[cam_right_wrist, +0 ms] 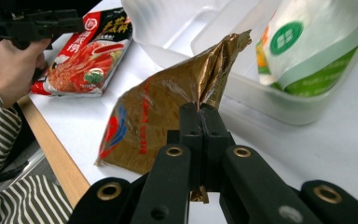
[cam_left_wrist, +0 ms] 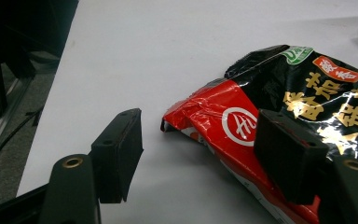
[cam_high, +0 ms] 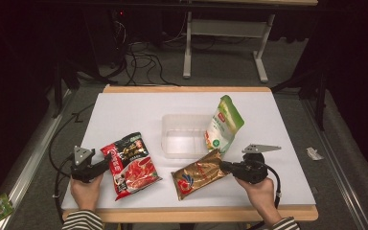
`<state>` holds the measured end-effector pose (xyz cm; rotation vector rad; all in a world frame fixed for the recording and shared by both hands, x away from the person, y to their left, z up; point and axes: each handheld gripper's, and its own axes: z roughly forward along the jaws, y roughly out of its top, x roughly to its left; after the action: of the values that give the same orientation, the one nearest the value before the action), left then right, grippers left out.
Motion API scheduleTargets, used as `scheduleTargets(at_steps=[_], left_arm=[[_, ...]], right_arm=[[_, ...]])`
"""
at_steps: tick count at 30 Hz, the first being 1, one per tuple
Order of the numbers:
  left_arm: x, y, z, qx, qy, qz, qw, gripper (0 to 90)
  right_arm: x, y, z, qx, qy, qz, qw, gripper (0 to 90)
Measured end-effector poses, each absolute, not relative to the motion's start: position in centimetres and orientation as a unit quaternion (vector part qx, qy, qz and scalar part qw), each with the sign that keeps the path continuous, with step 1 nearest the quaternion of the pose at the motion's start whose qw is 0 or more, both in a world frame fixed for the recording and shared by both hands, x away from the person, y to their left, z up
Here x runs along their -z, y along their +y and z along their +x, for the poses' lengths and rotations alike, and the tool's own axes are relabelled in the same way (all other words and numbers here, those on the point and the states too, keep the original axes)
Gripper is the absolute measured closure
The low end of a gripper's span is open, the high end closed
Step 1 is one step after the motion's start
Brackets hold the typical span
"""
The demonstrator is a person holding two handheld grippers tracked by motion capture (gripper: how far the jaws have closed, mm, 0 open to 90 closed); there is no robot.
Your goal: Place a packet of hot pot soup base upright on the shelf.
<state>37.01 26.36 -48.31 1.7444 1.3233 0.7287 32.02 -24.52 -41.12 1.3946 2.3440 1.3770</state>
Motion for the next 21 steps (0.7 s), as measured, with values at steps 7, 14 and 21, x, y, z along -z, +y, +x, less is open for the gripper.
scheduleTargets(at_steps=[7,14,21], left_arm=[[48.3,26.4,37.0,-0.289,0.524,0.691,0.405,32.9],[48.3,26.4,37.0,-0.289,0.524,0.692,0.404,32.8],[48.3,26.4,37.0,-0.289,0.524,0.691,0.405,32.8]], right_arm=[[39.4,-24.9,31.9,-0.464,0.767,0.441,0.045,90.0],[37.3,-25.4,31.9,-0.48,0.764,0.428,0.051,90.0],[35.5,-25.7,32.1,-0.486,0.763,0.422,0.053,90.0]])
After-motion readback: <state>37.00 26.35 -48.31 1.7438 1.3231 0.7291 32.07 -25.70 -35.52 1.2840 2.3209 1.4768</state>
